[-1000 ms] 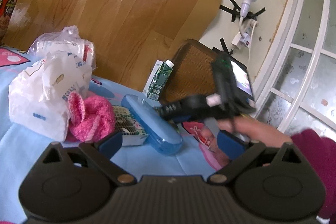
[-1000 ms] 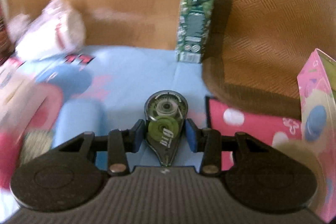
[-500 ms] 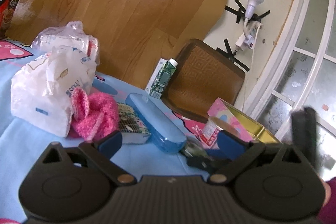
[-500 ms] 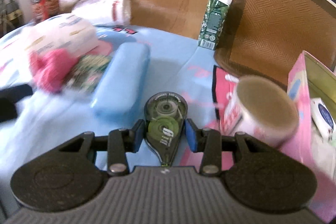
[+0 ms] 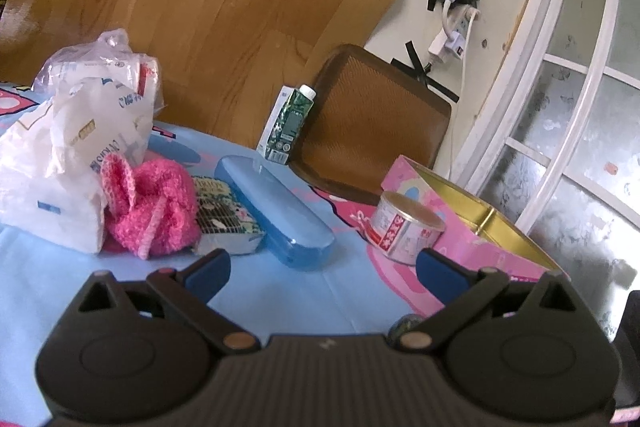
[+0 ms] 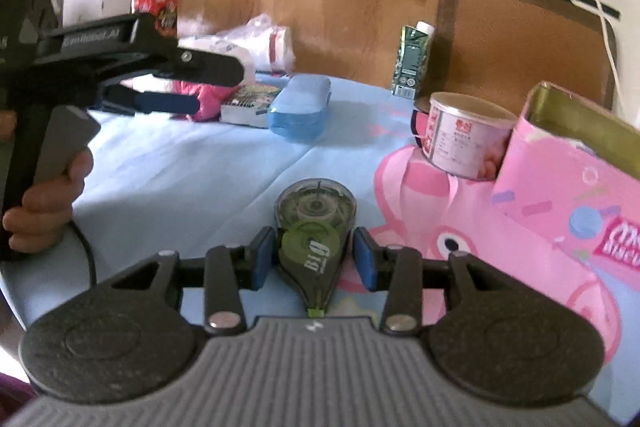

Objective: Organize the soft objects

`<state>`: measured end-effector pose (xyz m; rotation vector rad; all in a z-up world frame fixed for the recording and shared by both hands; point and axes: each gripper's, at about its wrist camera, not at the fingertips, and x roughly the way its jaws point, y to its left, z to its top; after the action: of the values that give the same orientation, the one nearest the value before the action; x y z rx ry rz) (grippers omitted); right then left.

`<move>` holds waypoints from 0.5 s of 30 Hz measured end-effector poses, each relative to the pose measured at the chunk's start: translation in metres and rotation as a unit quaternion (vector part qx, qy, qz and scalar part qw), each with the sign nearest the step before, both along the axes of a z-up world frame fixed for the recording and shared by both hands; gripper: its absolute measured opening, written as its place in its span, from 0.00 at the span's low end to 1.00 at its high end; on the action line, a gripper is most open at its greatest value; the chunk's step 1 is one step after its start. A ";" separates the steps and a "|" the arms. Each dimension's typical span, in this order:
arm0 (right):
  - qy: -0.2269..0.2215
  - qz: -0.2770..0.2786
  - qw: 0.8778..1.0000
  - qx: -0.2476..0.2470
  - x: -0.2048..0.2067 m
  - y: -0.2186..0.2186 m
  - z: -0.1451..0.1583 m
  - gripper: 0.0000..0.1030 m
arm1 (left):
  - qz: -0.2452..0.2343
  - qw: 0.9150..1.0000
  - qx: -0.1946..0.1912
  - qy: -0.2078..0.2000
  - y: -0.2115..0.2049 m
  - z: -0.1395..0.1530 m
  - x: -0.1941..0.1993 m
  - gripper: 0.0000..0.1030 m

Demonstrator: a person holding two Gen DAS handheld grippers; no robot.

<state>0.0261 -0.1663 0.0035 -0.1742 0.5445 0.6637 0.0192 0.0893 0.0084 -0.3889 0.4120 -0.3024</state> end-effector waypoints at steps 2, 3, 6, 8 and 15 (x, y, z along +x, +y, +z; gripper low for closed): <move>0.010 -0.004 1.000 0.011 0.003 -0.002 0.000 0.48 | -0.002 1.000 0.003 0.003 -0.001 0.000 0.001 0.99; 0.012 -0.005 1.000 0.015 0.004 -0.004 0.000 0.48 | -0.003 1.000 0.004 0.004 -0.002 0.000 0.001 0.99; 0.009 -0.004 1.000 0.014 -0.002 -0.003 -0.001 0.55 | -0.004 1.000 0.009 0.008 -0.003 0.000 0.002 0.99; 0.009 -0.002 1.000 0.015 -0.007 -0.007 -0.001 0.58 | -0.005 1.000 0.011 0.013 -0.004 -0.001 0.003 0.99; -0.010 -0.004 1.000 0.023 -0.018 -0.014 -0.005 0.39 | -0.014 0.999 0.024 0.027 -0.009 -0.001 0.007 0.99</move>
<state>0.0077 -0.1802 -0.0015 -0.1353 0.5102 0.6663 0.0261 0.0803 0.0074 -0.3444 0.4778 -0.3096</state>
